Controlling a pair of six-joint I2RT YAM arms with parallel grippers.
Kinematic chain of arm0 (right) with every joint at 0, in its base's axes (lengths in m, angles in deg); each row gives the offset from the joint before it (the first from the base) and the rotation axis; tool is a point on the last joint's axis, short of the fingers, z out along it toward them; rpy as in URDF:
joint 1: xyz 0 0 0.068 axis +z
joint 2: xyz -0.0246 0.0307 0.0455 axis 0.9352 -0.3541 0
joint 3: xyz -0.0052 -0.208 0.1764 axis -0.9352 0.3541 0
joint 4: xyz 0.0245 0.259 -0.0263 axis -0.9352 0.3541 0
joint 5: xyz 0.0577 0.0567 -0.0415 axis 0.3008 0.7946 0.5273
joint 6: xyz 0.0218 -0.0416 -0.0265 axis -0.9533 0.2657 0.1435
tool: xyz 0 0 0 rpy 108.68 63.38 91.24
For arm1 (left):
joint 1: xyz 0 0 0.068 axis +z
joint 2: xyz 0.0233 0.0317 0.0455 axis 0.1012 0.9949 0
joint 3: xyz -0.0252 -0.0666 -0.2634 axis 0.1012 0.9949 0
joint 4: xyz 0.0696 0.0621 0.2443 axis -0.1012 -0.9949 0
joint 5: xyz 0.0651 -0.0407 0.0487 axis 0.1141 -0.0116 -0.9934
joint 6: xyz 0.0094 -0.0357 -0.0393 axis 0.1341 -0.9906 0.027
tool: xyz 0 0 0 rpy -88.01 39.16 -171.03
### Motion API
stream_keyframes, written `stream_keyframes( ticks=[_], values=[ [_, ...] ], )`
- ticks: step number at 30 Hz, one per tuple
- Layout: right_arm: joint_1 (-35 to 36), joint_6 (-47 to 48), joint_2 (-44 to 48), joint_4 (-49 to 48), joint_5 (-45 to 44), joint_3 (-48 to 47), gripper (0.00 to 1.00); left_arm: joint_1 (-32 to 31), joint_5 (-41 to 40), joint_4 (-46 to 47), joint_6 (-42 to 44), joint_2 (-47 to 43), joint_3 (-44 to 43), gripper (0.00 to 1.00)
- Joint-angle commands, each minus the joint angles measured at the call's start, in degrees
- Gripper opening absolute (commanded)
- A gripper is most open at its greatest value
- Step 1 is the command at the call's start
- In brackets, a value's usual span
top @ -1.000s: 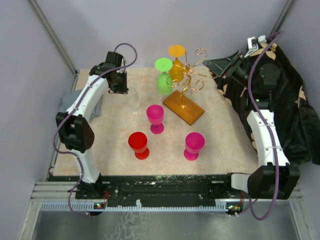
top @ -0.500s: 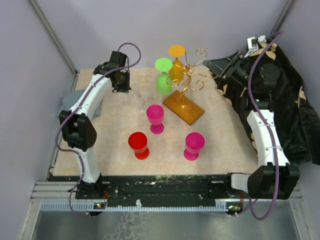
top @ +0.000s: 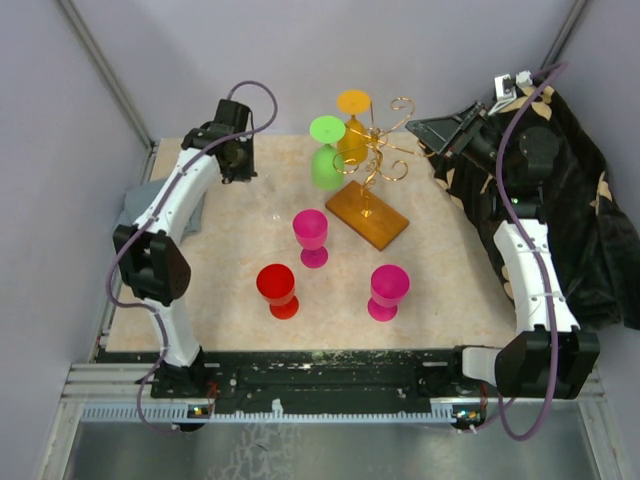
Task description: Place the wine glass upside down on the wine glass rack
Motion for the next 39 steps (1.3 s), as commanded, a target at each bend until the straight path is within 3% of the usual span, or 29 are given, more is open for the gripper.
stream_keyframes(
  ticks=[1, 14, 27, 33, 39],
  values=[
    [0.0, 1.0, 1.0, -1.0, -0.7, -0.4, 0.41, 2.8, -0.1, 3.6, -3.4, -7.5, -2.6, 0.00],
    [0.0, 0.2, 1.2, -1.1, -0.4, -0.3, 0.40, 5.5, 15.0, 29.0, -16.6, -22.1, 5.0, 0.00],
    [0.0, 1.3, 1.8, 0.0, -0.4, -0.2, 0.40, 8.6, 31.7, 50.0, -32.9, -26.8, 8.7, 0.00],
    [0.0, -0.3, 0.8, -2.9, 0.8, -0.3, 0.40, 11.6, 51.0, 73.5, -55.3, -23.9, 16.3, 0.00],
    [0.1, -5.7, -1.7, -10.9, 4.6, -1.3, 0.41, 11.7, 60.8, 98.5, -77.4, -16.6, 18.6, 0.00]
  ],
)
